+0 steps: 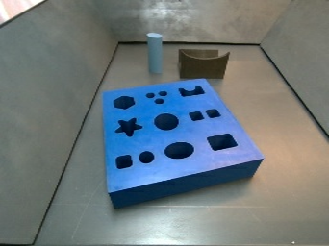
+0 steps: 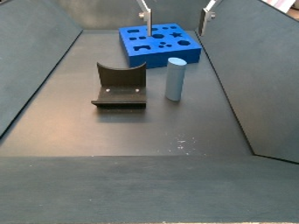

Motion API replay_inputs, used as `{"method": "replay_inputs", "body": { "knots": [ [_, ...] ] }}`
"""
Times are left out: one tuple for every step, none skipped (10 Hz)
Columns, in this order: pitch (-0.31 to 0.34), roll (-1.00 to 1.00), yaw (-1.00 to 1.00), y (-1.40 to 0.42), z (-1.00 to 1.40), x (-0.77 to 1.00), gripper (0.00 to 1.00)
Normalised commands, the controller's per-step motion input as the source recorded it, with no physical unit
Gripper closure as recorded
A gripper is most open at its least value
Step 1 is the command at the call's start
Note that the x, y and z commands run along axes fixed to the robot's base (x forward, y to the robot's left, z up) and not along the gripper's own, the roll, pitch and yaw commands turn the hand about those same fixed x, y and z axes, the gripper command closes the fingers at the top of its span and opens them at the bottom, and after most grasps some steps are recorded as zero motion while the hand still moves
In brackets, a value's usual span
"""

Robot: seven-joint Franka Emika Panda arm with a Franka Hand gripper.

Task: Pick up the oval object. Move up. Move to above the board. Insert the oval object.
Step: Pick up the oval object.

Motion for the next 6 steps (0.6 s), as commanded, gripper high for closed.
{"method": "replay_inputs", "body": {
  "knots": [
    [-0.007, 0.00, 0.00, 0.00, 0.00, 0.00, 0.00],
    [-0.024, -0.01, 0.00, 0.00, -0.02, 0.00, 0.00],
    [-0.114, -0.06, 0.08, -0.03, -0.29, -0.30, 0.00],
    [0.000, 0.16, 0.84, -0.31, -0.69, -0.31, 0.00],
    [0.010, 0.00, 1.00, 0.00, -0.70, 0.00, 0.00],
    [0.000, 0.00, 1.00, 0.00, -0.73, 0.00, 0.00]
  ]
}}
